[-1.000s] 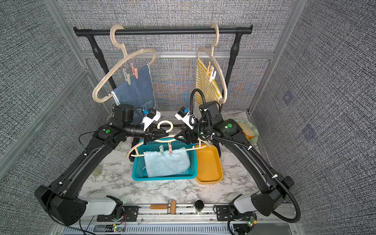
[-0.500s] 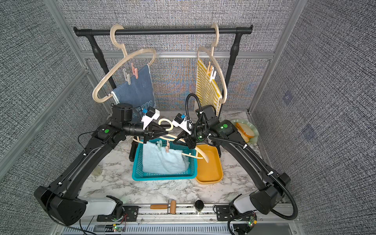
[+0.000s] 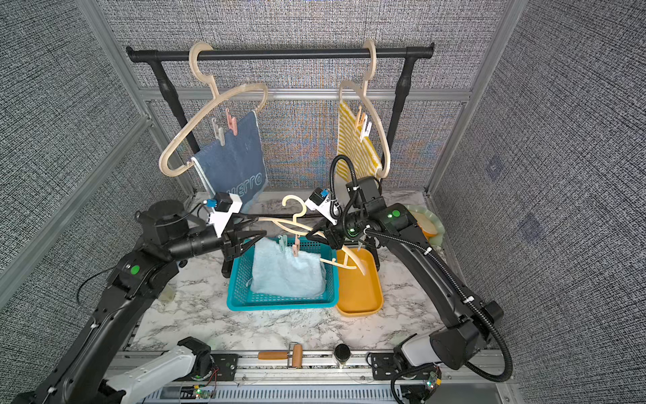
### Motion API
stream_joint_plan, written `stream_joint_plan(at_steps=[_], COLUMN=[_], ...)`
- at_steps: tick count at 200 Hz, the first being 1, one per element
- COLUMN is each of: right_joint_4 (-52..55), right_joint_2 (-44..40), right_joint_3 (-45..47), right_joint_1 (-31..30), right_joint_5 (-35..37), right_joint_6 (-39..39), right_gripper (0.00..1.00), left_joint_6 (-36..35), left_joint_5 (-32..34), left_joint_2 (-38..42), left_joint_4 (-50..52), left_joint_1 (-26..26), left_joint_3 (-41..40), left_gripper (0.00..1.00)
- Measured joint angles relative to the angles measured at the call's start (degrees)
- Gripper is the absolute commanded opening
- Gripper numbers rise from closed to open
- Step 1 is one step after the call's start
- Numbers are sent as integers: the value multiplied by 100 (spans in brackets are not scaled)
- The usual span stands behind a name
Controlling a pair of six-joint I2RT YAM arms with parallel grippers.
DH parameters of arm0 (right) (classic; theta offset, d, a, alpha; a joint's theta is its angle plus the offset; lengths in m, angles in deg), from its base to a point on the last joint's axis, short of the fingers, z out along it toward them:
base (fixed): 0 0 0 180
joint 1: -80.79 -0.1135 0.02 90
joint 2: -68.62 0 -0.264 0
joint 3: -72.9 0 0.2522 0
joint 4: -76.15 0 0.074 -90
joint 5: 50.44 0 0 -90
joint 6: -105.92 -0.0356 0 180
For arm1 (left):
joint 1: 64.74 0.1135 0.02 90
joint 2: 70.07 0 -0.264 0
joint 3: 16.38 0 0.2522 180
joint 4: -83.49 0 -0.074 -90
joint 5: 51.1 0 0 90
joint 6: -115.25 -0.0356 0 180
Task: Remove the clothespins securing towels to the hanger
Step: Remove the clothespin from the hanger.
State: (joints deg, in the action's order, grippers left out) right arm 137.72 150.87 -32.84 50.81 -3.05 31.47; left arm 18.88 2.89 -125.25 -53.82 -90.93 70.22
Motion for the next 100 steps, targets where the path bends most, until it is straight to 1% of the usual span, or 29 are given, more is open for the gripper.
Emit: stream_joint_plan(at_steps=[16, 26, 57, 100], right_joint_4=[57, 111, 271, 431], right_joint_2=[0, 9, 109, 144], right_joint_3=[-28, -57, -133, -131], right_joint_1=[11, 9, 9, 9], right_joint_5=[-92, -192, -455, -627], right_joint_6=[7, 22, 63, 90], right_gripper=[0, 0, 0, 0], left_joint_6=[59, 96, 229, 232], left_joint_5=[-57, -66, -146, -501], left_joint_2=[55, -15, -57, -282], left_joint_4=[133, 225, 341, -221], left_joint_1=[-2, 0, 9, 59], left_joint_3=[-125, -291, -922, -1294], left_gripper=[43, 42, 42, 43])
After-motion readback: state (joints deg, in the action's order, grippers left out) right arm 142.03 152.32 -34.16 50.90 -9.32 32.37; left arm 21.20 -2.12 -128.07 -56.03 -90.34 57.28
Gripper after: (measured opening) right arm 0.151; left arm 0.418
